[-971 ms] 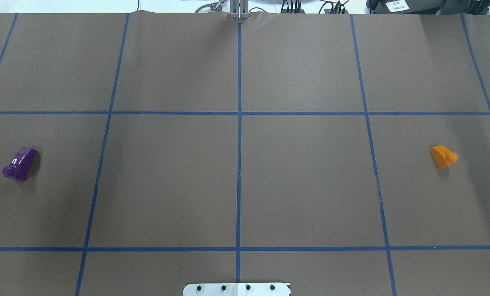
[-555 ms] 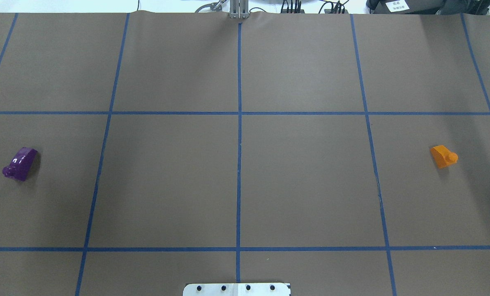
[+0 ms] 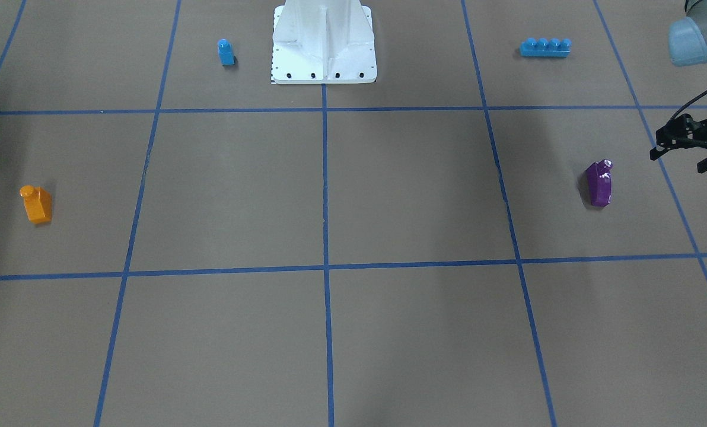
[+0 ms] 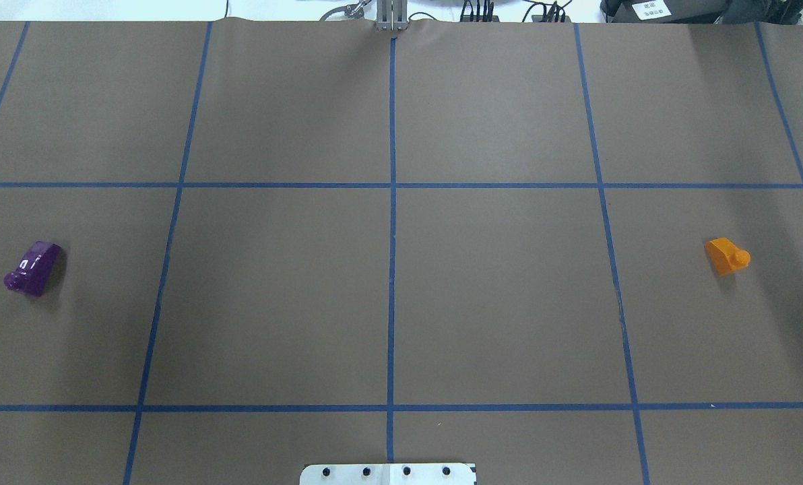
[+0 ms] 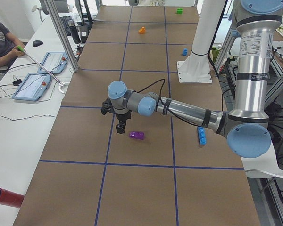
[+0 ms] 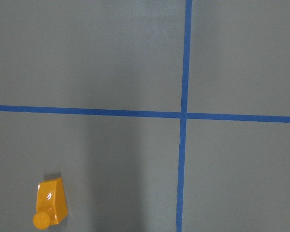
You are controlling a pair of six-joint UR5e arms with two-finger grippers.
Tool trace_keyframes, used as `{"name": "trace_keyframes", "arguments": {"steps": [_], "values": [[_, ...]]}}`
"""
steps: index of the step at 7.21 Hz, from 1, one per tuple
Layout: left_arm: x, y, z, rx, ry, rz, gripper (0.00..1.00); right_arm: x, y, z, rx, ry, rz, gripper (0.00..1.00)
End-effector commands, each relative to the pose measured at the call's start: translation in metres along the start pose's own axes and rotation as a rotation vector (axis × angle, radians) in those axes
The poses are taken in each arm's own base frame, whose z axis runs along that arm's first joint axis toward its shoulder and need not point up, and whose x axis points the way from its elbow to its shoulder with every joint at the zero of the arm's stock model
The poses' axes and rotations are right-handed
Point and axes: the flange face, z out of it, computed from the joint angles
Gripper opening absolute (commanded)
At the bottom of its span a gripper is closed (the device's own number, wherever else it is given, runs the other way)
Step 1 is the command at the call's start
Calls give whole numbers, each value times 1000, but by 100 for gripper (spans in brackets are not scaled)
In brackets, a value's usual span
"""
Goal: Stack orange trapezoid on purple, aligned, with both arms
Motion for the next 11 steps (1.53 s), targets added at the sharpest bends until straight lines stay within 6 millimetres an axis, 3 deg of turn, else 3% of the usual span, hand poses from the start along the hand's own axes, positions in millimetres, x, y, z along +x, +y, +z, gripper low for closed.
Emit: {"name": "trace_keyframes", "arguments": {"steps": [1, 2, 5, 8, 10, 11], "values": [[18, 41, 50, 51, -42, -70, 100, -1, 0, -1, 2, -2, 0, 100], [25, 53, 68, 63, -64, -85, 100, -2, 0, -3, 5, -4, -3, 100], [51, 62, 129, 86, -87, -153, 100, -6, -2, -3, 6, -27, -3, 100], [54, 52, 142, 74, -84, -150, 97, -6, -2, -4, 7, -27, -2, 100], [53, 53, 144, 66, -81, -142, 67, -8, -4, -6, 11, -27, -7, 100], [52, 53, 145, 64, -84, -141, 45, -9, -4, -5, 10, -27, -6, 100]]}}
